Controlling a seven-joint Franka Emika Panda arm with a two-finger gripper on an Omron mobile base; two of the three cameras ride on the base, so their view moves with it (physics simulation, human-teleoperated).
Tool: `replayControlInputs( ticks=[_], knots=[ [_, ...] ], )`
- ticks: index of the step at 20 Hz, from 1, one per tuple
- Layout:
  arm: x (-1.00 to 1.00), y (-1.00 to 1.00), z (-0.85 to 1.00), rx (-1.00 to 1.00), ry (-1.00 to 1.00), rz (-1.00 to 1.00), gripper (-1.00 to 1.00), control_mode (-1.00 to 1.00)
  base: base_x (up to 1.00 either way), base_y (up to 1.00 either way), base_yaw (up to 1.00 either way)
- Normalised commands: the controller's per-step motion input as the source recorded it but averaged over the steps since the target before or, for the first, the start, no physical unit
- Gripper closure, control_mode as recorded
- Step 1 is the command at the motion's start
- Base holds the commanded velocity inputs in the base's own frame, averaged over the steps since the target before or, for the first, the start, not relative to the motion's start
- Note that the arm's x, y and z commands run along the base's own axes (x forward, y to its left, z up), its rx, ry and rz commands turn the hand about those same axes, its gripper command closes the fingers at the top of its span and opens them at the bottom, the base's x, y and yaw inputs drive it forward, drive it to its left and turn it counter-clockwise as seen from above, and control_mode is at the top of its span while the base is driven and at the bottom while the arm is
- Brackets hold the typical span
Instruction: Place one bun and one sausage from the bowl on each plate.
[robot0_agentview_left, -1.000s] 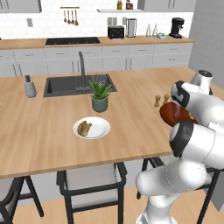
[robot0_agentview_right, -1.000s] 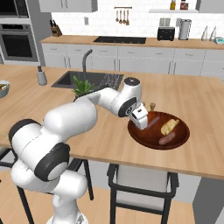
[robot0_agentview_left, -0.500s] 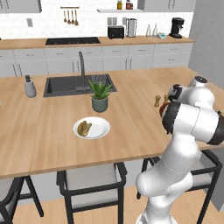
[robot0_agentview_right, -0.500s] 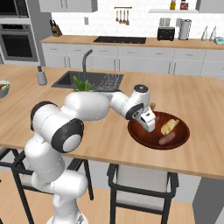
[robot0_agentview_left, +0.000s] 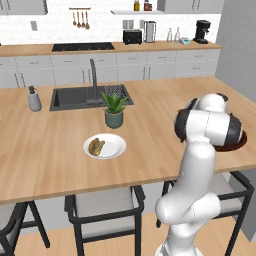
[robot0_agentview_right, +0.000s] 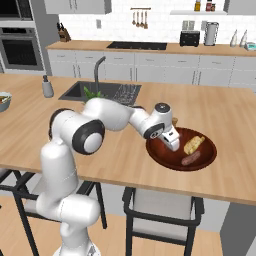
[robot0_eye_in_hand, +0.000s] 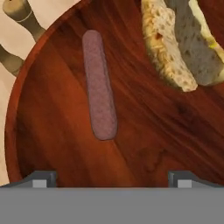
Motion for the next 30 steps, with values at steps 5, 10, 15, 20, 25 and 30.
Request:
replayControlInputs(
  ticks=[5, 10, 15, 20, 25, 30],
  knots=[
    [0.58, -0.19, -0.24, 0.0, 0.0, 0.01, -1.0, -1.0, 0.0, 0.0, 0.0],
    [0.29, -0.18, -0.33, 0.0, 0.0, 0.01, -1.0, -1.0, 0.0, 0.0, 0.0],
    [0.05, 0.0, -0.32, 0.0, 0.0, 0.04, -1.0, -1.0, 0.0, 0.0, 0.0],
    [0.16, 0.0, -0.26, 0.0, 0.0, 0.05, 1.0, -1.0, 0.0, 0.0, 0.0],
    [0.1, 0.0, -0.02, 0.0, 0.0, 0.06, 1.0, -1.0, 0.0, 0.0, 0.0],
    [-0.49, 0.08, 0.69, 0.03, -0.06, 0.03, 1.0, -1.0, 0.0, 0.0, 0.0]
  ],
)
